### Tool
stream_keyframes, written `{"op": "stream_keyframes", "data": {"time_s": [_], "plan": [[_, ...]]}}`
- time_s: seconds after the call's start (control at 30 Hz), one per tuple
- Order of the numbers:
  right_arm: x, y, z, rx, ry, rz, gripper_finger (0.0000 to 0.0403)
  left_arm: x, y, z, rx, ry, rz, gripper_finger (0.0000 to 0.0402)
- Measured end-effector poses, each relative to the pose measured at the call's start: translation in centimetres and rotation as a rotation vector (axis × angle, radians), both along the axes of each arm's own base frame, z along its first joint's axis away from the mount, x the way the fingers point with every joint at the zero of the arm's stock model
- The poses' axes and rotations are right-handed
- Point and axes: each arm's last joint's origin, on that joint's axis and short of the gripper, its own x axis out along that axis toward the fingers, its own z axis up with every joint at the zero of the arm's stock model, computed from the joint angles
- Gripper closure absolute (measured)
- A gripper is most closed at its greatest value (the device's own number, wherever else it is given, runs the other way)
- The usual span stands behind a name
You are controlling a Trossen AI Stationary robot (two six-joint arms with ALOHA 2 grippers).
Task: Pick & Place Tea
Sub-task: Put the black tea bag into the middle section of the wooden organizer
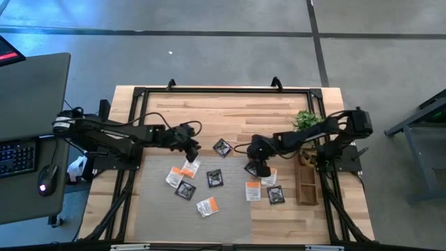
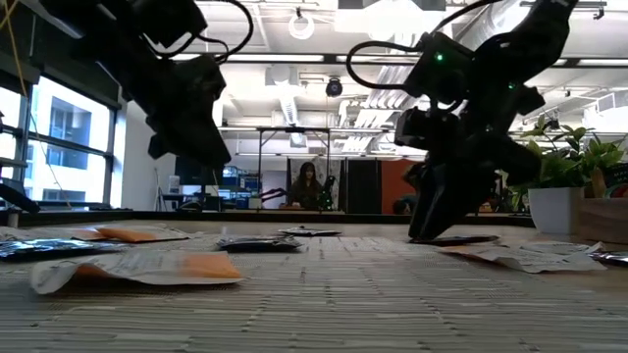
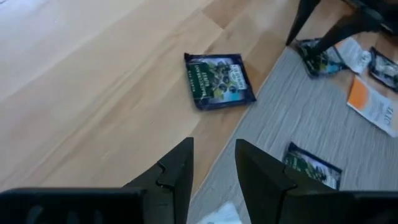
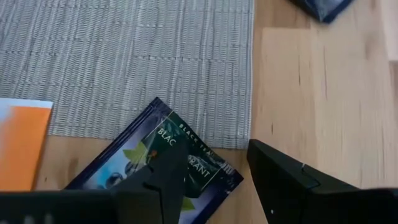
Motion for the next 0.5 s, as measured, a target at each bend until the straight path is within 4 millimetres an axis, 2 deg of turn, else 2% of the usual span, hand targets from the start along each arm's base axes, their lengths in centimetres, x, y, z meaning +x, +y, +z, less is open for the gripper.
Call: {"op": "stream_keyframes", "data": {"time_s": [0.13,0.37,0.5], "plan": [[-0.2,0.1,-0.4,-0.046,0.045,-0.041,0.0264,0.0,0.0,0.0,-0.024,-0.004,0.036,0.0284],[-0.3,0.1,-0.3,-0.067,0.047,-0.104,0.0391,0.0,0.1,0.0,-0.013,-0.004,0.054,0.0284],[-0.7,0.0,1.1,-0.059,0.004,-0.146,0.0380,0.0,0.1,0.0,-0.005,-0.003,0.058,0.0284]]}}
